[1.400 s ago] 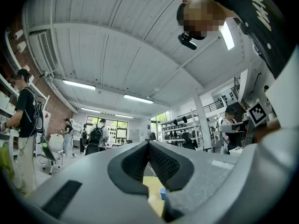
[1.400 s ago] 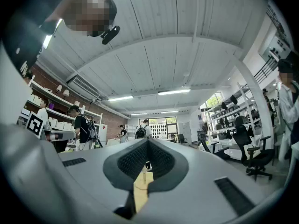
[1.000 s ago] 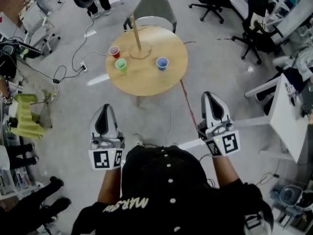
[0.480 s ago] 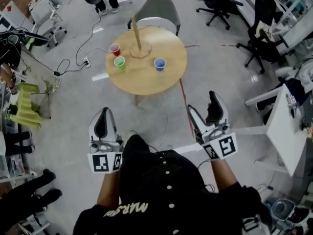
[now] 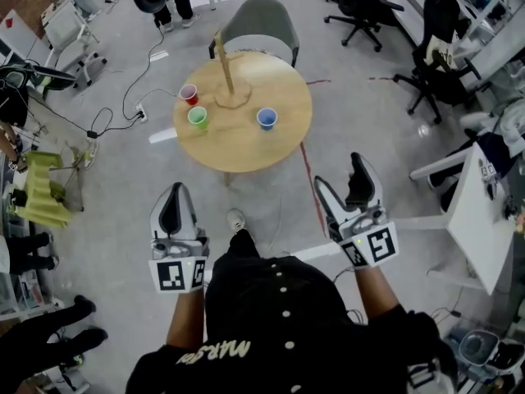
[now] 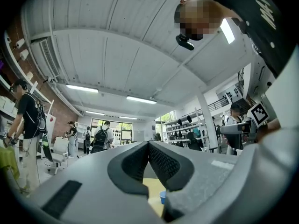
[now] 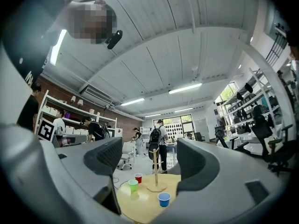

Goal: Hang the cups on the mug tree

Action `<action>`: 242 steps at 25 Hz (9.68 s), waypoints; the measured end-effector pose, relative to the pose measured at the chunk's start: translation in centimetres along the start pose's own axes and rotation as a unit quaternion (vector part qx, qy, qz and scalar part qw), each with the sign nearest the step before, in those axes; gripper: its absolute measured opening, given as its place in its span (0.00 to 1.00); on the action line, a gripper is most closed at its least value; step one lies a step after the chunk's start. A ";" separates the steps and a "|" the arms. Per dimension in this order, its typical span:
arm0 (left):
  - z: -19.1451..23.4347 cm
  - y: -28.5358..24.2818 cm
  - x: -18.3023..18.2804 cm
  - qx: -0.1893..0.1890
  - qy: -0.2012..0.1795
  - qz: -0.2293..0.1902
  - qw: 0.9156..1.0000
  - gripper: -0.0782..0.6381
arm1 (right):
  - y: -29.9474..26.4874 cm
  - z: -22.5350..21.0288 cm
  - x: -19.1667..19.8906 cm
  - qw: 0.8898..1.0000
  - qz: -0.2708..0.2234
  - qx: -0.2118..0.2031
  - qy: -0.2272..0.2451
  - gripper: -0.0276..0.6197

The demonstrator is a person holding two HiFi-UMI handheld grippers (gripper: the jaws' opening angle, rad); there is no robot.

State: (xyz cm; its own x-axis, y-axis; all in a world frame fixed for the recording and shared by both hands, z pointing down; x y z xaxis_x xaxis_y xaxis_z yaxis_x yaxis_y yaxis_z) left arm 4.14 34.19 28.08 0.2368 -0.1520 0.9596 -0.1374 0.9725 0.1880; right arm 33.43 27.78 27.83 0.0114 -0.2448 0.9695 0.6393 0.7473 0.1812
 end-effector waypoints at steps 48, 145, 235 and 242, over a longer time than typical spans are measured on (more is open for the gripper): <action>17.6 -29.2 4.9 0.046 0.021 0.047 0.998 0.10 | -31.1 -6.5 14.9 0.997 0.078 -0.002 -0.025 0.61; 19.9 -33.4 8.8 -0.070 0.011 0.066 0.995 0.10 | -59.4 -5.9 47.7 0.772 0.204 -0.370 0.474 0.48; 32.9 -28.9 4.6 0.027 0.024 0.068 0.997 0.10 | -42.1 18.3 42.3 0.924 0.304 -0.216 0.079 0.57; 36.3 -28.6 4.9 0.026 0.020 0.085 0.996 0.10 | -43.5 20.9 47.6 0.912 0.352 -0.201 0.055 0.59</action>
State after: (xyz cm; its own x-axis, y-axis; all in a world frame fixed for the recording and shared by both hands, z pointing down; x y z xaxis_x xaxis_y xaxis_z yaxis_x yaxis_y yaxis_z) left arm -25.72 -0.74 35.01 0.2435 0.0212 0.9697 -0.2278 0.9731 0.0359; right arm -9.94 -3.49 69.54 0.5914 0.1323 0.7955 0.6731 0.4623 -0.5773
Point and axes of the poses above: the fingertips, and each gripper's own axes: y backward along the fingers, z to its left, x out of its underside, the point moved 1 cm from there along y, backward along the fingers, and after that the axes turned 13 degrees about y, right-handed, at the moved point
